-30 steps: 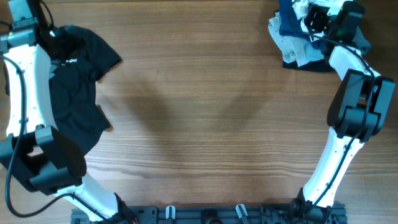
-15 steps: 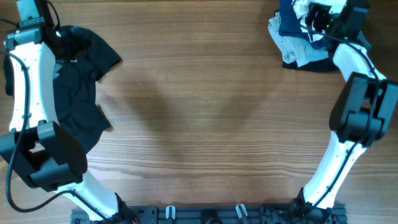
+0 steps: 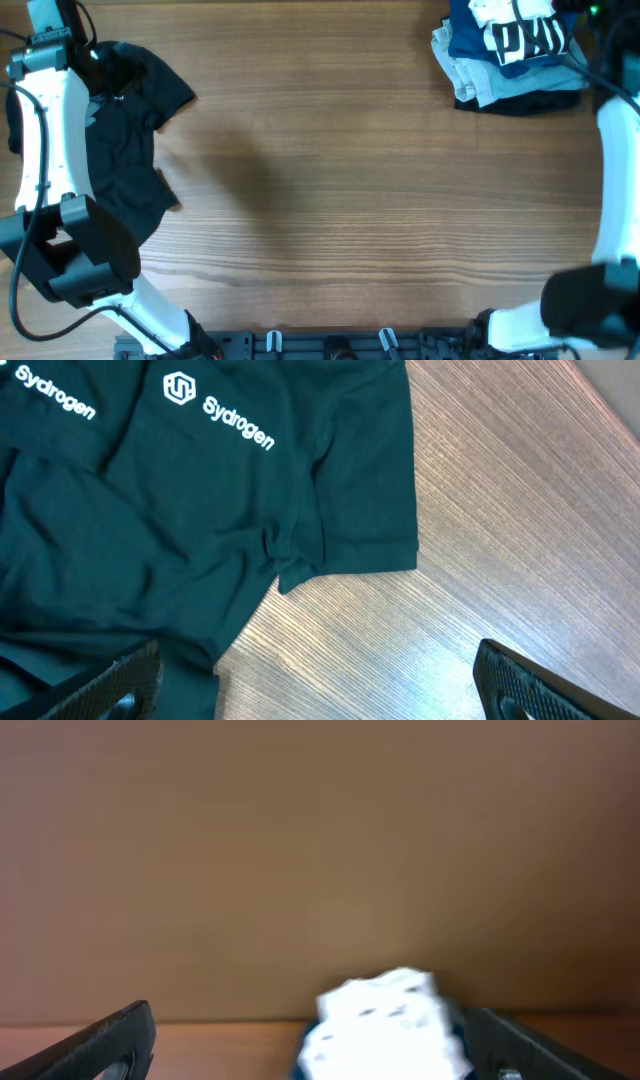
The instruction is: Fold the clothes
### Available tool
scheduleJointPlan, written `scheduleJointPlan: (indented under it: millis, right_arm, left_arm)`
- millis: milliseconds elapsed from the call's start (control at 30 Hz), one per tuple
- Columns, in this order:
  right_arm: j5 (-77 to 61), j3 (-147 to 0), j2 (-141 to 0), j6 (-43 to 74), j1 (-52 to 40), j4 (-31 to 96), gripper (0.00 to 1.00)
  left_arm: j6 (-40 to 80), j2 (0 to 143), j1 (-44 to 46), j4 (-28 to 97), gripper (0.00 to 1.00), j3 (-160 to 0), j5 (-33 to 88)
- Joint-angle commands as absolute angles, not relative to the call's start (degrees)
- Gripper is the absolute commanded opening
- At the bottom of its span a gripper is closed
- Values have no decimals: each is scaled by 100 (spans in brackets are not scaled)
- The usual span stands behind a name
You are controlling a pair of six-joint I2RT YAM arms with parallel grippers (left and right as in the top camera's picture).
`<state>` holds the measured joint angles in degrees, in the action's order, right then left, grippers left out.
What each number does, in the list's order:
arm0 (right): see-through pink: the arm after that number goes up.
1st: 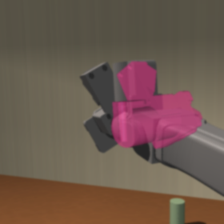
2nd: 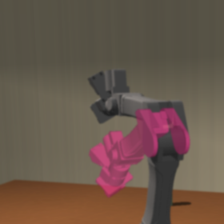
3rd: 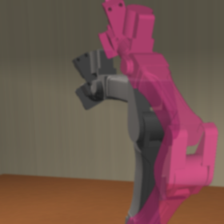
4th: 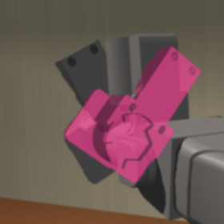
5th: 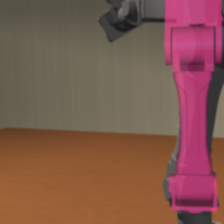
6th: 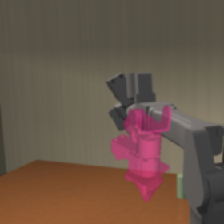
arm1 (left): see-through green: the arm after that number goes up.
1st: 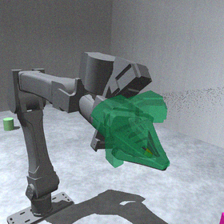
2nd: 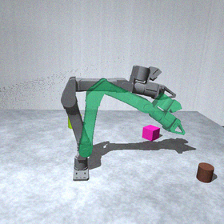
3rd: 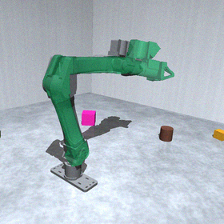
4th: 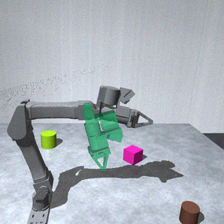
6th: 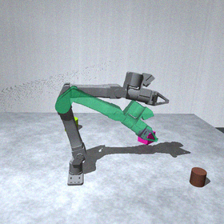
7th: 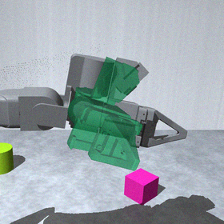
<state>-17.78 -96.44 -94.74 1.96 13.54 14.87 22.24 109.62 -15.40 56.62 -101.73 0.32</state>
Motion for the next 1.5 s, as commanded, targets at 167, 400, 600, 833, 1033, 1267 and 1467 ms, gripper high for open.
scheduleJointPlan:
  millis: [167,400,600,833,1033,1267,1467]
  right_arm:
    - [-4860,-9653,-8388,593,1173,2849,100]
    - [-4593,-9653,-7891,617,1013,4434,100]
    - [-4051,-9653,-7929,602,1024,5015,100]
    - [-3929,-9647,-7926,598,1017,5113,100]
    - [-3896,-9647,-7926,598,1009,5196,100]
    - [-3684,-9511,-7771,176,998,5166,100]
    - [-3177,-8447,-6541,-445,891,4523,100]
  left_arm:
    - [2298,11021,-1527,5664,100,-10147,58]
    - [2298,11021,-1527,5664,100,-10147,58]
    - [2298,11021,-1527,5664,100,-10147,58]
    - [2298,11021,-1527,5664,100,-10147,58]
    - [2298,11021,-1527,5664,100,-10147,58]
    - [2298,11021,-1527,5664,100,-10147,58]
    - [2298,11021,-1527,5664,100,-10147,58]
